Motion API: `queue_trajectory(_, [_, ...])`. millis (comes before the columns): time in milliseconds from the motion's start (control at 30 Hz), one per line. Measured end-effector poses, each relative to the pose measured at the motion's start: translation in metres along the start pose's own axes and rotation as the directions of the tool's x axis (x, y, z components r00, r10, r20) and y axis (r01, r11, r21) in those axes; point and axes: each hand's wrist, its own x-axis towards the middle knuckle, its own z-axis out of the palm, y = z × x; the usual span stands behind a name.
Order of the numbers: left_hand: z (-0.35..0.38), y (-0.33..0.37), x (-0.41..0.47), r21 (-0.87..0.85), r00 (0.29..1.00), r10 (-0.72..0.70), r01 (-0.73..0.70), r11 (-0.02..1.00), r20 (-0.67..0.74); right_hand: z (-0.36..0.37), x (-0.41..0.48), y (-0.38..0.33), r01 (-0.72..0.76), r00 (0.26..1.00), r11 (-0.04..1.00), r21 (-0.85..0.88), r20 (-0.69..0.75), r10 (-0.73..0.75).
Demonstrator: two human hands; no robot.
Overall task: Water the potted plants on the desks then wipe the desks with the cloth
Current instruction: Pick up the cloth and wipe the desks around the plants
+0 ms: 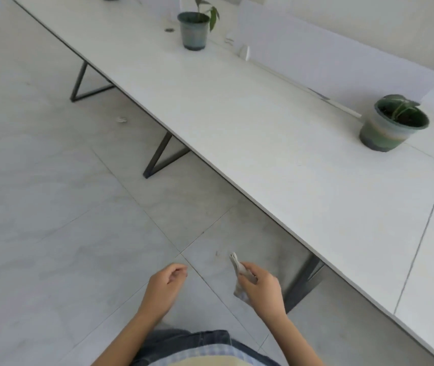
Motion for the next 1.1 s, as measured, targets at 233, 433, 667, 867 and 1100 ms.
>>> queue_trajectory(233, [-0.154, -0.030, 0.035, -0.136, 0.955, -0.048, 0.008, 0.991, -0.293, 0.104, 0.039, -0.111, 0.127, 0.991, 0.992, 0.020, 0.046, -0.128])
queue_trajectory(433, [-0.222, -0.064, 0.052, -0.255, 0.905, -0.197, 0.103, 0.961, -0.376, 0.166, 0.061, -0.172, 0.182, 0.971, 0.980, -0.080, 0.170, -0.166])
queue_trajectory(667, [-0.259, -0.061, 0.119, -0.236, 0.906, -0.242, 0.165, 0.958, -0.348, 0.200, 0.131, -0.224, 0.249, 0.945, 0.958, -0.141, 0.250, -0.208])
queue_trajectory(867, [-0.320, -0.035, 0.213, -0.265, 0.851, -0.269, 0.159, 0.951, -0.451, 0.224, 0.253, -0.313, 0.312, 0.928, 0.948, -0.068, 0.234, -0.289])
queue_trajectory(1100, [-0.354, 0.002, 0.304, -0.352, 0.835, -0.319, 0.164, 0.922, -0.448, 0.240, 0.352, -0.390, 0.350, 0.906, 0.935, -0.055, 0.275, -0.322])
